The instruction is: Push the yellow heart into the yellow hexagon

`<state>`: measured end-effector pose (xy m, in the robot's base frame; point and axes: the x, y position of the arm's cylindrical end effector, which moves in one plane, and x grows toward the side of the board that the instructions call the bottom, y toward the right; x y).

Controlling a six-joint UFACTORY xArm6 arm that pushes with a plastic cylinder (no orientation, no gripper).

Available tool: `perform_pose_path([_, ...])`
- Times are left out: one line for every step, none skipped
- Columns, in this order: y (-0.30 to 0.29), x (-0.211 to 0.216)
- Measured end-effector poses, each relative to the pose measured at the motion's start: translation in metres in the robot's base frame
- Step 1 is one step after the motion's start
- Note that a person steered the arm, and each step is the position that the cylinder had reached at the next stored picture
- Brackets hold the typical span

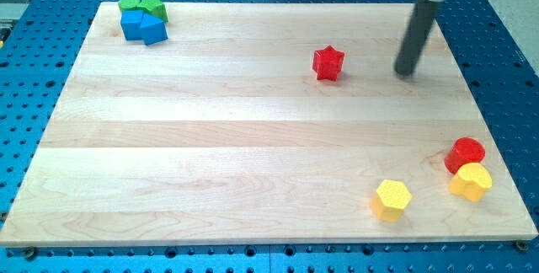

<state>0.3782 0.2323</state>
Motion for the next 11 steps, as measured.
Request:
perform_pose_path([0.017,0.073])
perform_pose_path([0.035,0.139])
perform_pose_path([0.038,0.141])
perform_pose_path([0.051,0.141])
perform_pose_path([0.071,0.144])
perform_pose_path([0.087,0.194])
perform_pose_path([0.083,0.238])
perform_pose_path([0.060,0.239])
perform_pose_path([0.027,0.237])
perform_pose_path([0.009,0.194])
perform_pose_path([-0.014,0.160])
